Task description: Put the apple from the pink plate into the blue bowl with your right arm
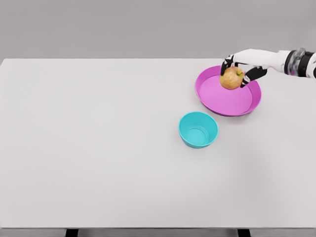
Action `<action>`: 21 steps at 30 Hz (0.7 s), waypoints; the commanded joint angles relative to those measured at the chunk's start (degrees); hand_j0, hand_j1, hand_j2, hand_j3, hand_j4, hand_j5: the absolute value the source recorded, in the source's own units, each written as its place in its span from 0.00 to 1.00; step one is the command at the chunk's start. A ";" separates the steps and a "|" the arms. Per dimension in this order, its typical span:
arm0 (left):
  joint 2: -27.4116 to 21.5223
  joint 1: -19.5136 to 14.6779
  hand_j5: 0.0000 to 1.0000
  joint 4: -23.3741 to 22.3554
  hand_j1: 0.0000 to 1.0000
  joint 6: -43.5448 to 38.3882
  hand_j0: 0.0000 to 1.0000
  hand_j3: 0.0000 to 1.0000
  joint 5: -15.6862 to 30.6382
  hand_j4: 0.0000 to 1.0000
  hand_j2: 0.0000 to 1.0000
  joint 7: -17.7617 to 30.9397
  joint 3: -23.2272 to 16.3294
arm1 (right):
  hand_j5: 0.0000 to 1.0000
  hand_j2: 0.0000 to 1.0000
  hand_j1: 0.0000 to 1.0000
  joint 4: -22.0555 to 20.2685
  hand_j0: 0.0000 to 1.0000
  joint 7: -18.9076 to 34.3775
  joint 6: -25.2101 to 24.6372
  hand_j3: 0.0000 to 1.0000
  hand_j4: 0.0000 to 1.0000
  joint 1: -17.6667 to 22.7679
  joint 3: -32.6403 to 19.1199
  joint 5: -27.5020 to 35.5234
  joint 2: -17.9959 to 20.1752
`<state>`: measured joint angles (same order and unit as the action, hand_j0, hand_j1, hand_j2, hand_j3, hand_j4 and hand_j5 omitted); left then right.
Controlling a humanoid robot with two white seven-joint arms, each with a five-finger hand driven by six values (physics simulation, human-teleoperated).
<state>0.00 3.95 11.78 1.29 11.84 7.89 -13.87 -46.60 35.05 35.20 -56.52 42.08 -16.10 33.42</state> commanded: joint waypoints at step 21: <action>0.00 0.00 1.00 -0.01 1.00 -0.06 1.00 1.00 0.03 1.00 1.00 0.02 0.07 | 0.48 0.48 0.48 -27.23 0.48 -0.05 -0.20 0.48 0.48 6.16 0.02 0.46 8.51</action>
<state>0.00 3.96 11.78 1.29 11.84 7.90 -13.87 -72.48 35.04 35.18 -50.54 42.20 -16.00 41.74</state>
